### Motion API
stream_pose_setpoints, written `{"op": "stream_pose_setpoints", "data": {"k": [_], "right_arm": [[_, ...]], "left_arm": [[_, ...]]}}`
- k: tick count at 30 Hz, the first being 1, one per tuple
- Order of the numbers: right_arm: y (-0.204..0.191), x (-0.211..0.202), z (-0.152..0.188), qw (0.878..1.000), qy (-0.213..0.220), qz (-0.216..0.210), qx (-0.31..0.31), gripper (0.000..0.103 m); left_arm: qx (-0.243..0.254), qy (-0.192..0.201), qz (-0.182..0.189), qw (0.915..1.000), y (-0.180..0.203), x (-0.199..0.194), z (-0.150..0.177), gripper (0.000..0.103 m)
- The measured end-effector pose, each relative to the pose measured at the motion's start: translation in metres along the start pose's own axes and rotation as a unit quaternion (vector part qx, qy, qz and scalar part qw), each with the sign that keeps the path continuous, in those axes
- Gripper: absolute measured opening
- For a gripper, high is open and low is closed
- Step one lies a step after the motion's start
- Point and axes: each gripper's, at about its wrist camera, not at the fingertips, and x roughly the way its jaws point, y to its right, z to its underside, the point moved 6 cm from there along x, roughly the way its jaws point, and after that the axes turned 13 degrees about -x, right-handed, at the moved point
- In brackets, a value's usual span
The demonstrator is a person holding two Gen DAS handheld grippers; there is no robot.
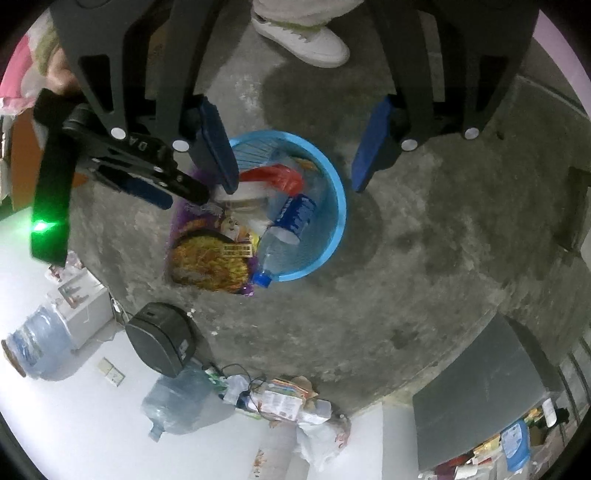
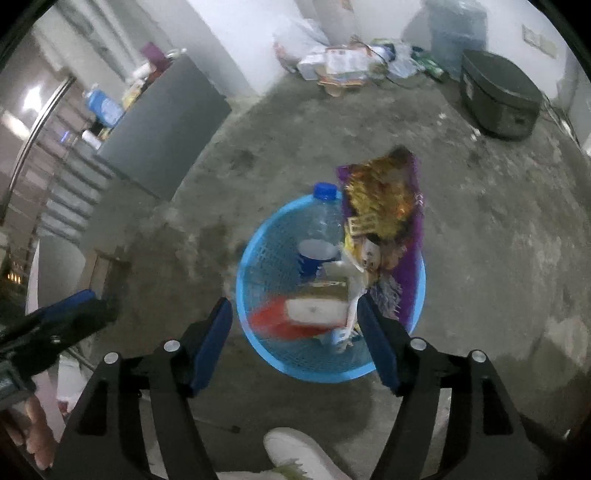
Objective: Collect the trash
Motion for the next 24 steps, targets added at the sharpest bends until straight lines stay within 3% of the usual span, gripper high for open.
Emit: {"op": "stream_pose_setpoints", "data": {"k": [9, 14, 15, 18, 20, 24], "right_arm": [[0.017, -0.054, 0.033, 0.999, 0.032, 0.005, 0.018, 0.068], [-0.006, -0.122, 0.039, 0.996, 0.08, 0.028, -0.032, 0.069], [-0.015, -0.134, 0.04, 0.994, 0.089, 0.032, -0.045, 0.072], [-0.049, -0.182, 0.041, 0.984, 0.135, 0.048, -0.108, 0.084], [-0.084, -0.218, 0.048, 0.97, 0.173, 0.052, -0.162, 0.091], [-0.142, -0.274, 0.071, 0.935, 0.246, 0.047, -0.251, 0.097]], "left_arm": [[0.0, 0.069, 0.005, 0.9976, -0.013, -0.078, 0.021, 0.067], [-0.006, 0.152, 0.014, 0.9883, -0.021, -0.166, 0.053, 0.083], [-0.009, 0.169, 0.013, 0.9855, -0.023, -0.181, 0.059, 0.085], [-0.033, 0.238, -0.011, 0.9706, -0.036, -0.24, 0.084, 0.09], [-0.064, 0.283, -0.044, 0.9558, -0.05, -0.277, 0.105, 0.091], [-0.138, 0.36, -0.13, 0.9133, -0.084, -0.337, 0.16, 0.094]]}}
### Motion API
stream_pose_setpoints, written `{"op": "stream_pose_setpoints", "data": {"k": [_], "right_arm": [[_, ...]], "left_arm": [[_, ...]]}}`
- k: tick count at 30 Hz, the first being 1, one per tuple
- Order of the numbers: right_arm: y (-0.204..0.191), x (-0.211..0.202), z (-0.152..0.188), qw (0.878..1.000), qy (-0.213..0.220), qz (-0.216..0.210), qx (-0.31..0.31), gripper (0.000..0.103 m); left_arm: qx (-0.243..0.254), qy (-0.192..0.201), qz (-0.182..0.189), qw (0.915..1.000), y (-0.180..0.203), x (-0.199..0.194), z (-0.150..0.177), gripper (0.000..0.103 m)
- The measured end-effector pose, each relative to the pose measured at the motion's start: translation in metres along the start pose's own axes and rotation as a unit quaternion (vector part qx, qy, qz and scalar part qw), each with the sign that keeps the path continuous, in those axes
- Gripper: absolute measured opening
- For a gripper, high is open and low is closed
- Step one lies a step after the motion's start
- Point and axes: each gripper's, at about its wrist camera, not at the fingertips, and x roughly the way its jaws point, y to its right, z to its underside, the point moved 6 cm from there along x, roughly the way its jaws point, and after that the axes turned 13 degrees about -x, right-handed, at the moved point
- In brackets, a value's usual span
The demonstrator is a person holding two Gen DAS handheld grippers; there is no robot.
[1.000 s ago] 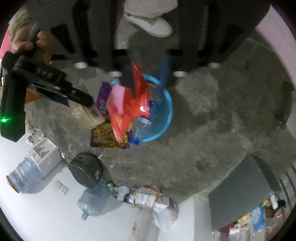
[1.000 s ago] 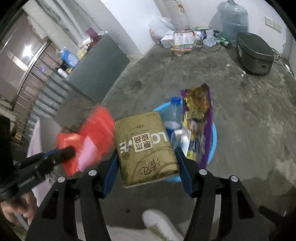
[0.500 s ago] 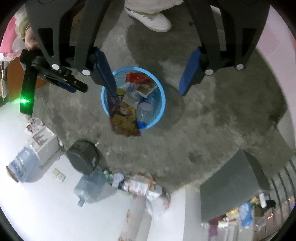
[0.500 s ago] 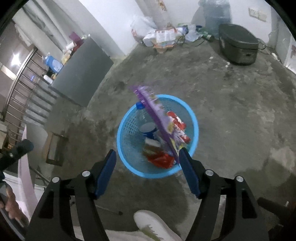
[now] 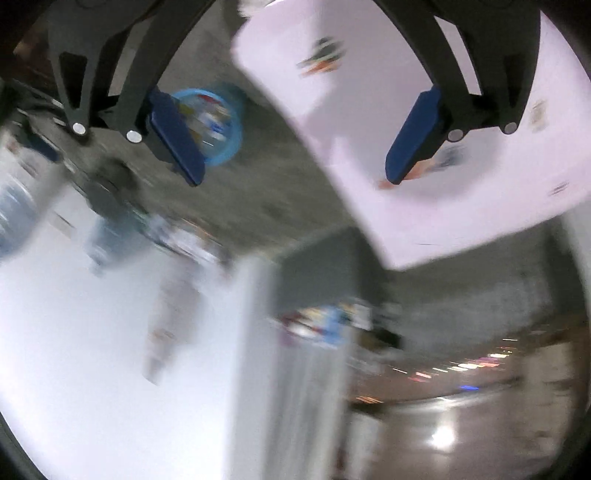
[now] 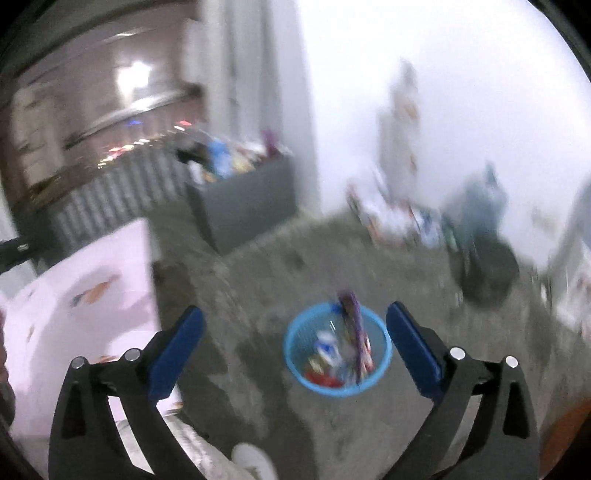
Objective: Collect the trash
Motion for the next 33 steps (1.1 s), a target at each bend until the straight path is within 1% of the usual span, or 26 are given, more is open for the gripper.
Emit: {"op": "stream_pose_setpoints", "data": {"k": [2, 4, 5, 6, 8, 9, 10, 11, 12, 13, 15, 17, 18, 22, 27, 33], "right_arm": [[-0.024, -0.026, -0.009, 0.999, 0.033, 0.001, -0.031, 0.097], [-0.049, -0.049, -0.013, 0.996, 0.068, 0.001, -0.055, 0.097], [-0.061, -0.058, -0.011, 0.995, 0.079, -0.001, -0.064, 0.097], [-0.069, -0.063, -0.011, 0.994, 0.082, -0.004, -0.067, 0.097], [-0.088, -0.07, -0.004, 0.994, 0.072, -0.017, -0.075, 0.097], [-0.1, -0.07, 0.0, 0.994, 0.058, -0.024, -0.084, 0.097], [-0.111, -0.067, 0.006, 0.994, 0.036, -0.025, -0.099, 0.097], [-0.121, -0.06, 0.015, 0.993, 0.003, -0.026, -0.118, 0.097], [-0.126, -0.057, 0.023, 0.991, -0.018, -0.03, -0.13, 0.097], [-0.133, -0.049, 0.035, 0.987, -0.053, -0.039, -0.146, 0.097], [-0.139, -0.039, 0.052, 0.981, -0.098, -0.042, -0.159, 0.097], [-0.14, -0.035, 0.064, 0.979, -0.119, -0.038, -0.164, 0.097], [-0.137, -0.033, 0.068, 0.978, -0.127, -0.036, -0.164, 0.097], [-0.13, -0.036, 0.078, 0.978, -0.144, -0.027, -0.151, 0.097], [-0.12, -0.037, 0.08, 0.98, -0.154, -0.017, -0.125, 0.097], [-0.113, -0.026, 0.081, 0.979, -0.163, -0.01, -0.12, 0.097]], "left_arm": [[-0.005, 0.032, -0.045, 0.9984, -0.023, -0.029, 0.006, 0.094], [-0.005, 0.046, -0.079, 0.9958, -0.043, -0.054, 0.017, 0.094], [-0.006, 0.045, -0.095, 0.9945, -0.052, -0.063, 0.023, 0.094], [-0.009, 0.04, -0.113, 0.9927, -0.059, -0.072, 0.029, 0.094], [-0.019, 0.029, -0.13, 0.9909, -0.075, -0.084, 0.043, 0.094], [-0.031, 0.018, -0.145, 0.9888, -0.082, -0.089, 0.056, 0.094], [-0.042, 0.008, -0.158, 0.9866, -0.089, -0.09, 0.063, 0.094], [-0.054, -0.007, -0.168, 0.9843, -0.094, -0.088, 0.073, 0.094], [-0.065, -0.026, -0.175, 0.982, -0.099, -0.086, 0.084, 0.094], [-0.071, -0.047, -0.186, 0.9789, -0.105, -0.084, 0.1, 0.094], [-0.068, -0.087, -0.203, 0.973, -0.108, -0.077, 0.124, 0.094], [-0.059, -0.11, -0.202, 0.9714, -0.106, -0.072, 0.137, 0.094], [-0.055, -0.114, -0.201, 0.9713, -0.105, -0.071, 0.139, 0.094], [-0.045, -0.114, -0.199, 0.9724, -0.101, -0.07, 0.142, 0.094], [-0.052, -0.123, -0.201, 0.9703, -0.101, -0.064, 0.143, 0.094], [-0.067, -0.125, -0.206, 0.9683, -0.105, -0.06, 0.142, 0.094]]}}
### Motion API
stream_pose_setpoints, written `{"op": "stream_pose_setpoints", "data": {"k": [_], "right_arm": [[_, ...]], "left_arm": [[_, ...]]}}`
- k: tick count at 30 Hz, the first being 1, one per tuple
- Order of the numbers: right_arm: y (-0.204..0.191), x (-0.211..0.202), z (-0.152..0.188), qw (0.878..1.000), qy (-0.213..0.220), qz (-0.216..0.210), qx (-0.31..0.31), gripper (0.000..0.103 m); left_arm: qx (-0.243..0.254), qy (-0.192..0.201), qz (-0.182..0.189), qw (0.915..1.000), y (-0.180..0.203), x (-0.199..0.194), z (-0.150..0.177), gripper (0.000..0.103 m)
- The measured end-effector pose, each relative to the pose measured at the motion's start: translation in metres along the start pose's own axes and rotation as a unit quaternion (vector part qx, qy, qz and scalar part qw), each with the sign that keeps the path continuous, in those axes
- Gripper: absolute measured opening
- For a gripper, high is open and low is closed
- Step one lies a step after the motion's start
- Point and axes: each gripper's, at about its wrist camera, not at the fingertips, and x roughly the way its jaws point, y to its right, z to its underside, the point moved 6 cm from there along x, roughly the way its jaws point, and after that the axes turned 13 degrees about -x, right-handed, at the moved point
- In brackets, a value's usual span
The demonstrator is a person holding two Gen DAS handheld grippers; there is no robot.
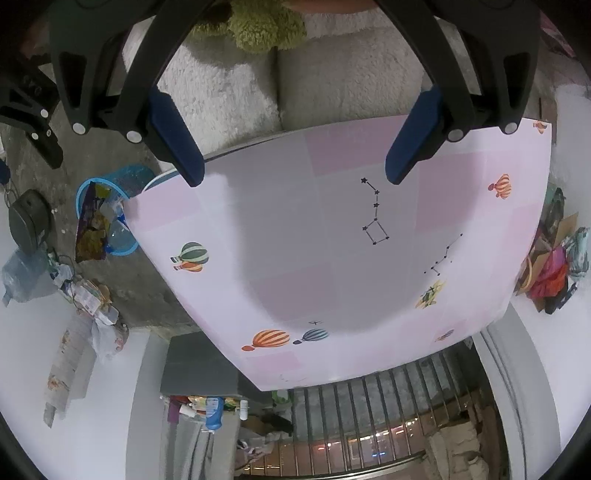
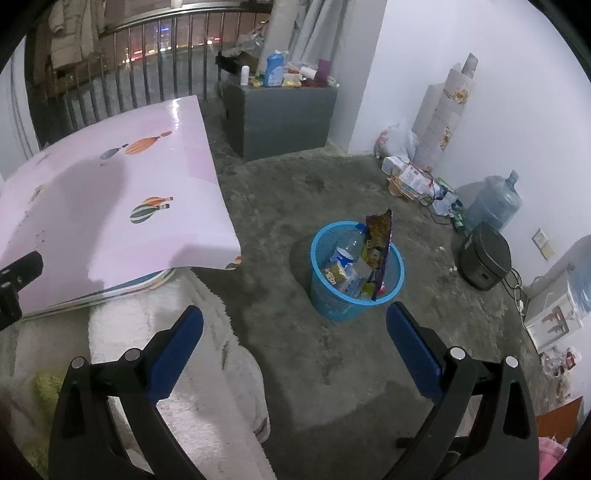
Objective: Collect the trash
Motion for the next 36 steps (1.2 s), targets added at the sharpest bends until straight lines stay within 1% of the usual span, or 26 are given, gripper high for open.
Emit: {"op": "stream_pose_setpoints", "data": {"k": [19, 36], "right_arm": [[-0.0018, 0.0035, -0.0052, 1.0, 0.001, -0.001, -0.001, 0.097], [-0.0048, 0.0038, -0.0075, 1.0, 0.003, -0.001, -0.002, 0.097]], "left_arm": [[-0.017, -0.009, -0.004, 0.9998, -0.0054, 0.0033, -0.0004, 0.094], [-0.018, -0.014, -0.006, 0.9997, -0.0059, 0.005, 0.0016, 0.094]]}}
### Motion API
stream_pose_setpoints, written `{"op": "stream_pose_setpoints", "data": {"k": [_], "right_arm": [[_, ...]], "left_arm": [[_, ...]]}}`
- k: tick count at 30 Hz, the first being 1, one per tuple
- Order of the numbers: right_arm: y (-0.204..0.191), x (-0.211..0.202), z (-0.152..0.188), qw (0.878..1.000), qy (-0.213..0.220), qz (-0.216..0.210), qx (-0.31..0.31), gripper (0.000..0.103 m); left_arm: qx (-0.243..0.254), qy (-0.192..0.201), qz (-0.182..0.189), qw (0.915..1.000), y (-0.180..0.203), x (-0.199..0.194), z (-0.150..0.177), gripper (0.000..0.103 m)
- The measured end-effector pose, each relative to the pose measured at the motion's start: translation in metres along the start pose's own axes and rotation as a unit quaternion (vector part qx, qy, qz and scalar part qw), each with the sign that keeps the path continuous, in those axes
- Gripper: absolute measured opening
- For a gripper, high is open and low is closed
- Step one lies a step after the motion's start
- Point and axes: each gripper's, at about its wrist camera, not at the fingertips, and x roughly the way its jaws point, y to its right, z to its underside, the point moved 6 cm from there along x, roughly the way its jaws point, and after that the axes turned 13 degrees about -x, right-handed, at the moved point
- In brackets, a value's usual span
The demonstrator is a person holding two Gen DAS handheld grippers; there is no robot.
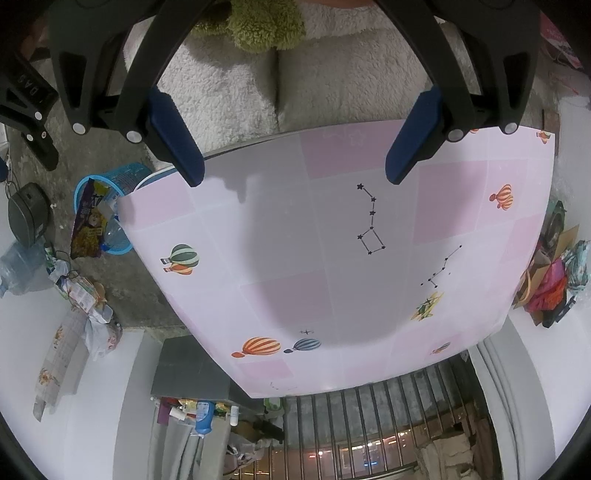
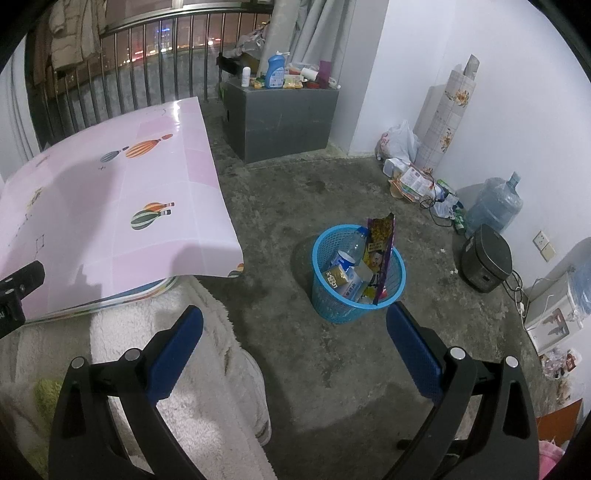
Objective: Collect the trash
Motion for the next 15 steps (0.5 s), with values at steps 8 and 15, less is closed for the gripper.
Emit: {"op": "stream_pose_setpoints", "data": {"k": [8, 15], "right_arm": [[0.0002, -0.0001, 0.0002, 1.0, 0.0, 0.0, 0.0, 0.097], [-0.0013, -0.0013, -0.0012, 1.0, 0.001, 0.0, -0.001, 0.097]], "left_arm": [[0.0, 0.0, 0.0, 1.0, -0.0005, 0.0003, -0.0003, 0.094], [-0.001, 0.001, 0.0, 1.0, -0.0013, 0.0004, -0.0002, 0.094]]}}
